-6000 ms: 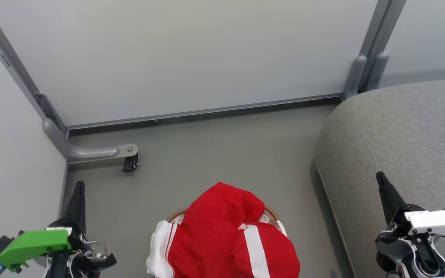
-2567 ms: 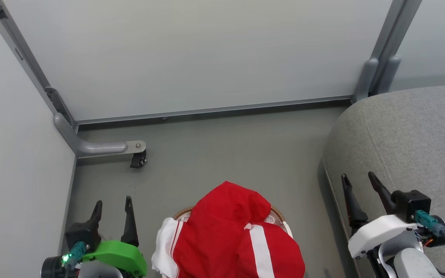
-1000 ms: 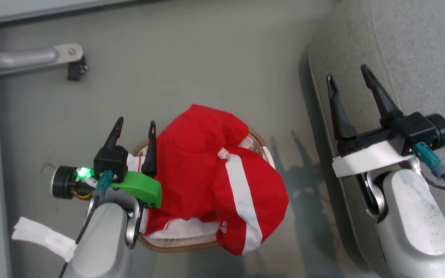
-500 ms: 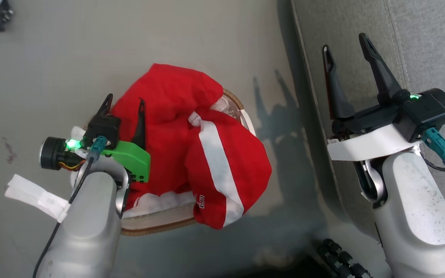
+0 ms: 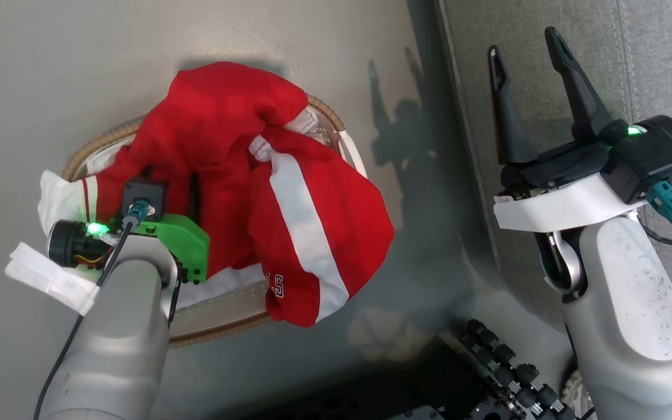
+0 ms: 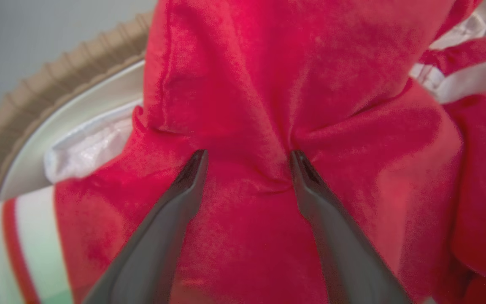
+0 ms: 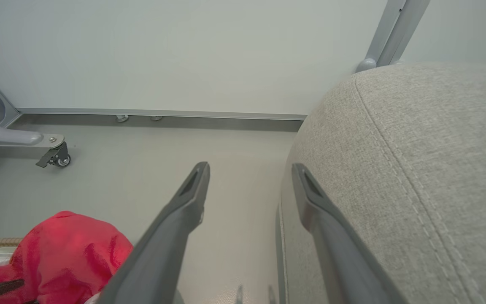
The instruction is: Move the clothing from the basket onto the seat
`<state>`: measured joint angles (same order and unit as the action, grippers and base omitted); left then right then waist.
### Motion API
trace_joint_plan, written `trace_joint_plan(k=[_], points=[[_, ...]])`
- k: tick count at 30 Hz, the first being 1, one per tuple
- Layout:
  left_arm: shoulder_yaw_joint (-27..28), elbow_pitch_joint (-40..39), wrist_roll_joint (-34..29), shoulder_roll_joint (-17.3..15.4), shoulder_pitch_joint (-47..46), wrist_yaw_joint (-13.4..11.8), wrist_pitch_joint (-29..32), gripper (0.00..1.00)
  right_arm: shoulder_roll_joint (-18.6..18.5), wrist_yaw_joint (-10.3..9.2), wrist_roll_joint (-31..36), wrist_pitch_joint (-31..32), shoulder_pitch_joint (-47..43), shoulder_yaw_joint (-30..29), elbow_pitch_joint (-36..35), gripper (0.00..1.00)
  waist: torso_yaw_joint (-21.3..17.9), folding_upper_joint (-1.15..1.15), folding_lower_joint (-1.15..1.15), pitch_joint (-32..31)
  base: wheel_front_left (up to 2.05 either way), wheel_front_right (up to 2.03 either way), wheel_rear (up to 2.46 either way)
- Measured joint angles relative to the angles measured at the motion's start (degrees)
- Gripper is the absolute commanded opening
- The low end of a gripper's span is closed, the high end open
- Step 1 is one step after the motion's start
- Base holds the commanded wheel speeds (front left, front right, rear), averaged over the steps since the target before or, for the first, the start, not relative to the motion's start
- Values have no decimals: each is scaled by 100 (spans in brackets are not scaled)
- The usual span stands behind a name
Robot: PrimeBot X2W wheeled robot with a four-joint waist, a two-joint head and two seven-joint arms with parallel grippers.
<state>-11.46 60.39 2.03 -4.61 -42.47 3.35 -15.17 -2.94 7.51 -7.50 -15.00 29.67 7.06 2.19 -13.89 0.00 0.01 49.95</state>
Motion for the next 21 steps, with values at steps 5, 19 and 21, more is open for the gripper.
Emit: trace_joint_plan(k=[5, 19, 21], points=[[-97, 453, 36, 32, -287, 93, -3, 100, 5, 0, -8, 0, 39, 47, -15, 100, -41, 0, 0, 193, 0, 0, 0], [-388, 1180, 131, 123, -431, 301, 9, 100, 5, 0, -56, 0, 91, 112, 36, 100, -42, 0, 0, 239, 0, 0, 0], [-433, 1228, 141, 130, -439, 322, 94, 76, 4, 0, -60, 0, 92, 116, 45, 100, -42, 0, 0, 227, 0, 0, 0]])
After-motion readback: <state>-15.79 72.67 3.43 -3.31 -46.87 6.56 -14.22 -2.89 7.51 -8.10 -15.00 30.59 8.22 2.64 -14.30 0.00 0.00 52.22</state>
